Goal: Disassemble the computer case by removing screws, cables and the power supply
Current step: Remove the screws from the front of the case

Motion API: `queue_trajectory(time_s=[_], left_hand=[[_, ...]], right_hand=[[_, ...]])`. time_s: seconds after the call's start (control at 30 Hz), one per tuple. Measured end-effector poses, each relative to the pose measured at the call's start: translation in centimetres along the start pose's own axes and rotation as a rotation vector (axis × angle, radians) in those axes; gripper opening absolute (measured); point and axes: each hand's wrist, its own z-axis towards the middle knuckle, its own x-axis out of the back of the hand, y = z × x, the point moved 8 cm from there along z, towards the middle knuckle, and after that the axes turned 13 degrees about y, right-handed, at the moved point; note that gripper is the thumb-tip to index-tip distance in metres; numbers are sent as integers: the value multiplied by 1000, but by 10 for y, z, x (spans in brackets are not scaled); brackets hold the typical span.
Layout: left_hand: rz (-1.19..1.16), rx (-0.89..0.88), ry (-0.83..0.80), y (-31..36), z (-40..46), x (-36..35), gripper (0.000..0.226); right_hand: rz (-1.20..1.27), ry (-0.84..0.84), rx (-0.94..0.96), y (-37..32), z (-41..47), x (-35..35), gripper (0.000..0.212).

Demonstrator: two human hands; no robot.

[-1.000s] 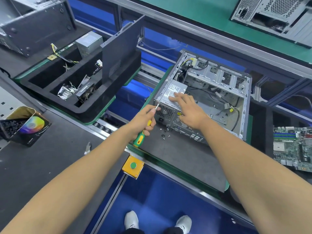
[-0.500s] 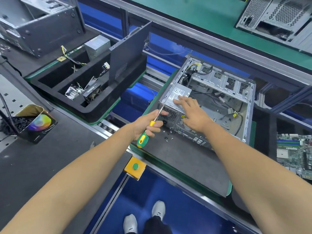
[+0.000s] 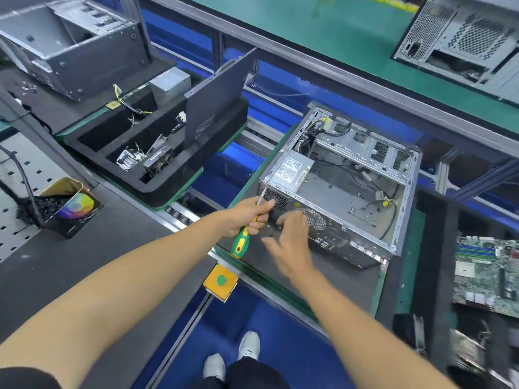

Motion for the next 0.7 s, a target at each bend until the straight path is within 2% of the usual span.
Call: queue_trajectory(time_s=[0.1, 0.13, 0.2, 0.27, 0.43, 0.6, 0.7], left_hand=[[2, -3, -30, 4, -1, -1, 38], [4, -6, -38, 5, -2, -1, 38], [2, -12, -53, 5, -3, -3, 38], [-7, -18, -54, 5, -4, -5, 37], [182, -77, -5, 13, -4, 0, 42], [508, -198, 245, 22, -10, 31, 44], [601, -435, 530, 28, -34, 55, 43]], right_hand=[[400, -246, -720, 2, -51, -48, 11], [508, -320, -910, -3, -65, -63, 18], [655, -392, -1110, -13, -74, -79, 32], [719, -366, -1135, -18, -66, -83, 35], [638, -310, -1125, -18, -56, -83, 37], [665, -253, -1218, -26, -56, -88, 32], [711, -173, -1296, -35, -56, -93, 32]])
